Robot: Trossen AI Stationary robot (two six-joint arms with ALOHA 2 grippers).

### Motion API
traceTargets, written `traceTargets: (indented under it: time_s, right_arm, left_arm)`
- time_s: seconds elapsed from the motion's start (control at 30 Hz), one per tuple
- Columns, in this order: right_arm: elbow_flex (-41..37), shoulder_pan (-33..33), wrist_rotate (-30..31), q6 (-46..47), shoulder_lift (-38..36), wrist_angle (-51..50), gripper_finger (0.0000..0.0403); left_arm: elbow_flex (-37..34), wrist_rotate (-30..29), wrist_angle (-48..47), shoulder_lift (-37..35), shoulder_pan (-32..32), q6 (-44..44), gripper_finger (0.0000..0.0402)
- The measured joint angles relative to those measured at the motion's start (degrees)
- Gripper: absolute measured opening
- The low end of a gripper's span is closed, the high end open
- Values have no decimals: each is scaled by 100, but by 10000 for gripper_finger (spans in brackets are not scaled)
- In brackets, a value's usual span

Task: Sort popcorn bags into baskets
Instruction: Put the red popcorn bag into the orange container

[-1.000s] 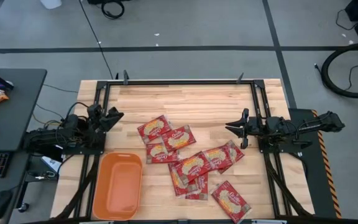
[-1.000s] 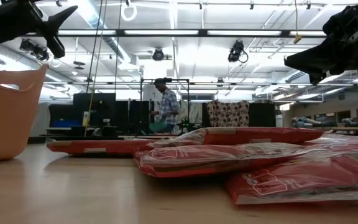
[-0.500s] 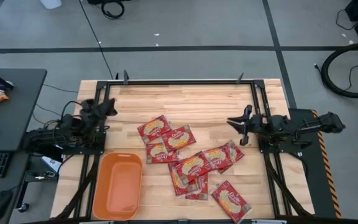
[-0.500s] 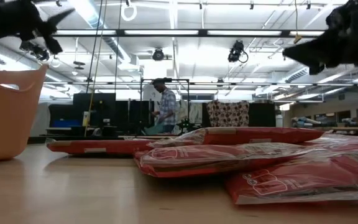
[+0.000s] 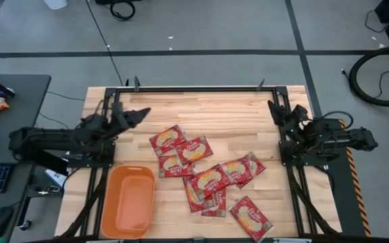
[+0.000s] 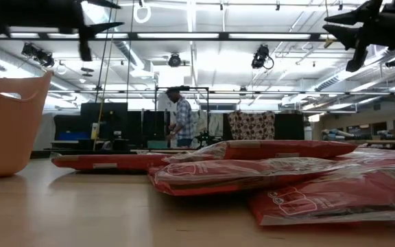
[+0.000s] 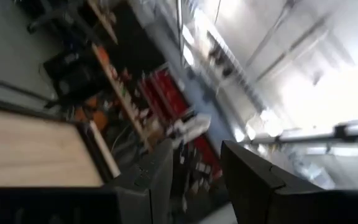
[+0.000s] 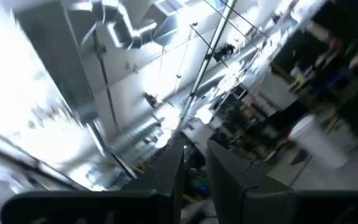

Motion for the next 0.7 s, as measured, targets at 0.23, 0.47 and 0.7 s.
traceTargets:
  time_s: [0.23, 0.47, 0.7]
  right_arm:
    - [34, -110, -543, 1549, 2, 62, 73]
    - [1364, -178, -1637, 858, 559, -1832, 57]
    - [3113, -178, -2206, -535, 1650, -4742, 49]
  left_arm:
    - [990, 950, -801, 1181, 0, 311, 141]
    - [2139, 1221, -3075, 1868, 9, 744, 142]
    - [3083, 1364, -5134, 2686, 7, 1377, 143]
